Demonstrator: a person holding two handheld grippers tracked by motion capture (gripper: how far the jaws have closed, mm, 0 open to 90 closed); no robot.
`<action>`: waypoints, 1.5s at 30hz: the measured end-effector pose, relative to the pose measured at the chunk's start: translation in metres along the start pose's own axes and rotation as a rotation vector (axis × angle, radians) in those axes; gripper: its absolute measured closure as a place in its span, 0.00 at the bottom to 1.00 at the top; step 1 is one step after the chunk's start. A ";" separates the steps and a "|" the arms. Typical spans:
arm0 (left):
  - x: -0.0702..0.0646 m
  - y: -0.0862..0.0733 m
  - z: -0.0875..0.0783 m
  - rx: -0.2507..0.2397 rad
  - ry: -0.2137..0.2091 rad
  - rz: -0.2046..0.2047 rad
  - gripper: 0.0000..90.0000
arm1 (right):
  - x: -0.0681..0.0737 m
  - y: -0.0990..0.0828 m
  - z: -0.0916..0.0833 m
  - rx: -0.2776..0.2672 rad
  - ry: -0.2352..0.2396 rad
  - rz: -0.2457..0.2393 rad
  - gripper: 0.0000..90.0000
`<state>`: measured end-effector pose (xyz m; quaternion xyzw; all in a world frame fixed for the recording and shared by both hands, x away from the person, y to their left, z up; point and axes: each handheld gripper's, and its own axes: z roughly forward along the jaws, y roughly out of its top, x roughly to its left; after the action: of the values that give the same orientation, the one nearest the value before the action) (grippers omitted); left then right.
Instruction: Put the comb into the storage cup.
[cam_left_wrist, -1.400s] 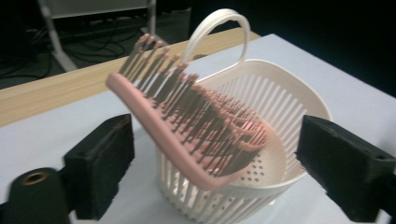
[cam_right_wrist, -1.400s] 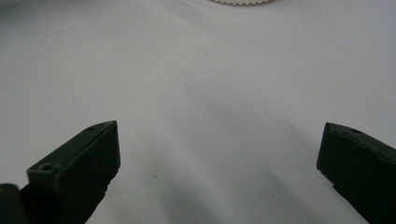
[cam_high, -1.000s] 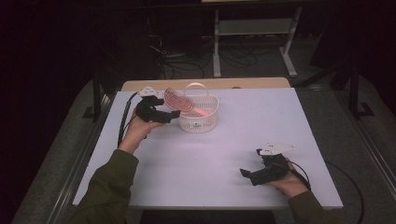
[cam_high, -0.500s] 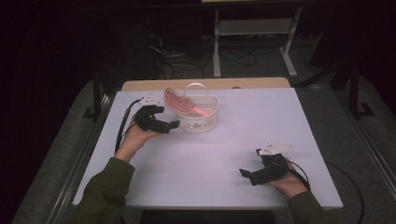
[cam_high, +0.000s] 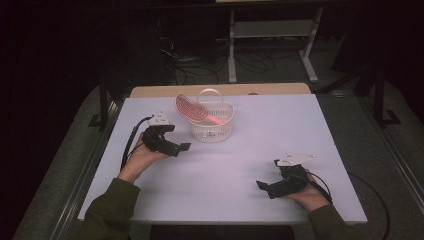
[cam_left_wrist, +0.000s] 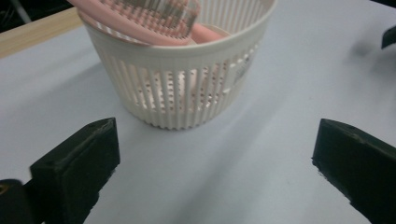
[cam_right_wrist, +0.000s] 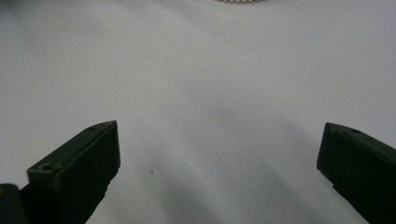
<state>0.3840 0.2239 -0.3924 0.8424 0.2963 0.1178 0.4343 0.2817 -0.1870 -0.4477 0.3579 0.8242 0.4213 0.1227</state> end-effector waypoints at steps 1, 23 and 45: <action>-0.001 -0.001 -0.001 0.000 -0.006 0.008 0.00 | 0.000 0.000 0.000 0.000 0.000 0.000 0.00; -0.030 -0.039 -0.022 -0.014 -0.044 0.038 0.00 | 0.001 0.001 -0.001 0.000 -0.001 -0.003 0.00; -0.044 -0.078 -0.036 0.004 -0.046 0.020 0.00 | 0.000 0.000 0.000 0.001 -0.006 -0.001 0.00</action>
<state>0.3018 0.2560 -0.4312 0.8488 0.2779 0.1022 0.4380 0.2815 -0.1870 -0.4472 0.3589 0.8241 0.4199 0.1251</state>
